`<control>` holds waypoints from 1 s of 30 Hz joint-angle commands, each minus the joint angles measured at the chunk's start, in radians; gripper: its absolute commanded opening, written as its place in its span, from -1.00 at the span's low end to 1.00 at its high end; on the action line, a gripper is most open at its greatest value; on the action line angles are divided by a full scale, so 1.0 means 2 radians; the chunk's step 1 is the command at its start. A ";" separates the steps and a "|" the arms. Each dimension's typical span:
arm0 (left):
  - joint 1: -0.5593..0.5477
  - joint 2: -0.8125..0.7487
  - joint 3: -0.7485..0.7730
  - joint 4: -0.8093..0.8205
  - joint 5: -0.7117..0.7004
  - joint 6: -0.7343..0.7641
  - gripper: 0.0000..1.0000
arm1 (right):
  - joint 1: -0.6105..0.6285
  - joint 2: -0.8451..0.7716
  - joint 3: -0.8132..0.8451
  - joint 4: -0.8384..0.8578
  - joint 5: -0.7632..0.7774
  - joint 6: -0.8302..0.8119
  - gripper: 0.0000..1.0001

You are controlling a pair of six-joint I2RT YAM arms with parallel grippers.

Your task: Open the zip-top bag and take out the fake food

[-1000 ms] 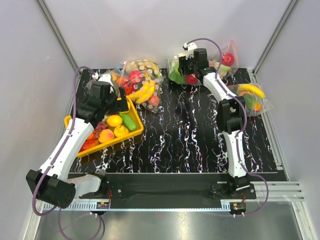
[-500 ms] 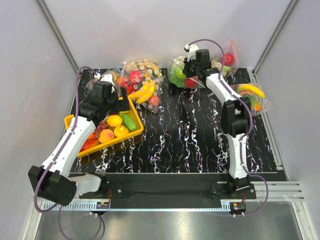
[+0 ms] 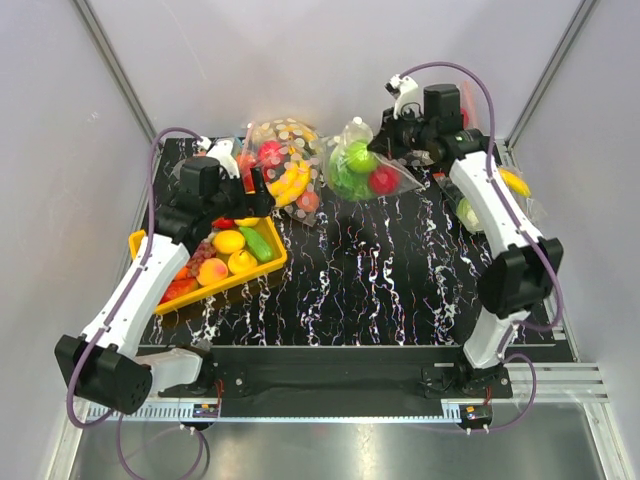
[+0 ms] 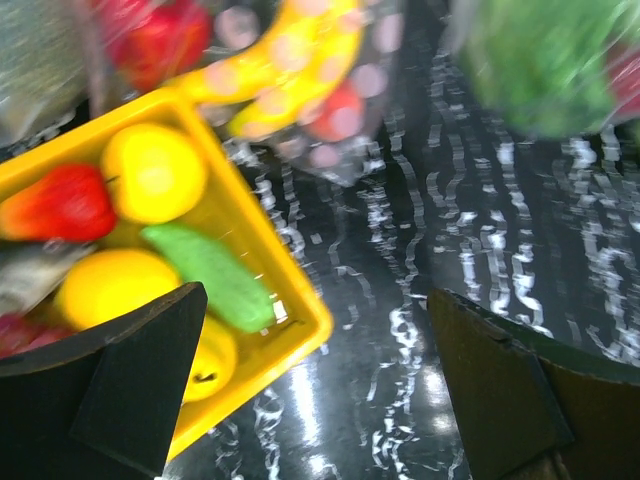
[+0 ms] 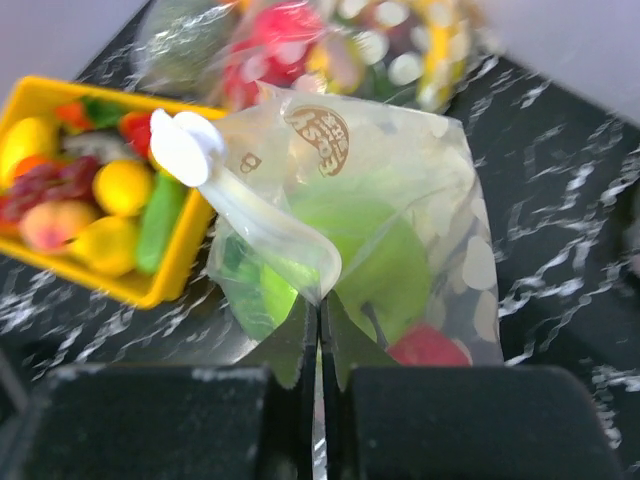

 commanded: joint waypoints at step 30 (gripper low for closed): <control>-0.179 0.044 -0.118 0.369 0.203 -0.083 0.98 | 0.006 -0.239 -0.370 -0.013 -0.306 0.141 -1.00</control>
